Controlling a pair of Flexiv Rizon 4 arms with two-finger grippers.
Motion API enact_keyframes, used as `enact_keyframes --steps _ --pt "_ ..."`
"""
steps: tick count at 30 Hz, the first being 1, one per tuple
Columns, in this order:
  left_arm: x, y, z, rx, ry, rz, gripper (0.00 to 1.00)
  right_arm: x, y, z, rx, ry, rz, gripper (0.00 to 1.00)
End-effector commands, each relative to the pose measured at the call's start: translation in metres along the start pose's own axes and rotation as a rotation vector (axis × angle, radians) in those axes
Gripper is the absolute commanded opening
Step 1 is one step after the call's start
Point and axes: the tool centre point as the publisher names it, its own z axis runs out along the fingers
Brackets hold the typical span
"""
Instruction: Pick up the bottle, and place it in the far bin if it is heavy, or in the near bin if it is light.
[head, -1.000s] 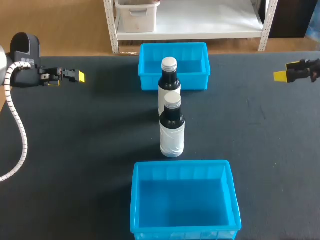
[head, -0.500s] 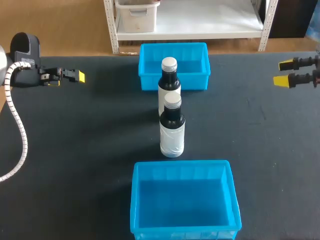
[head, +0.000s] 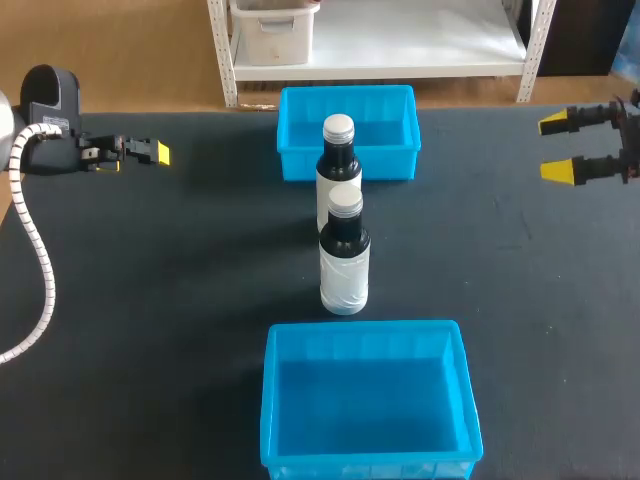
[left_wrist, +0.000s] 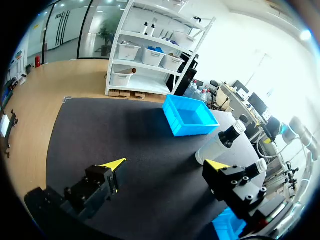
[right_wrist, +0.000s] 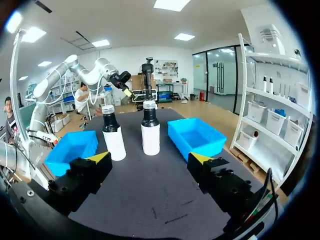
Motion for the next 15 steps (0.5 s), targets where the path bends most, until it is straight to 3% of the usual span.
enact_keyframes --steps 1,15 --pt "0.000 0.000 0.000 0.000 0.000 0.000 1.00 -0.010 -0.002 0.012 -0.025 0.036 -0.024 1.00" --pt "0.000 0.000 0.000 0.000 0.000 0.000 1.00 -0.023 0.007 0.050 -0.076 0.015 -0.059 1.00"
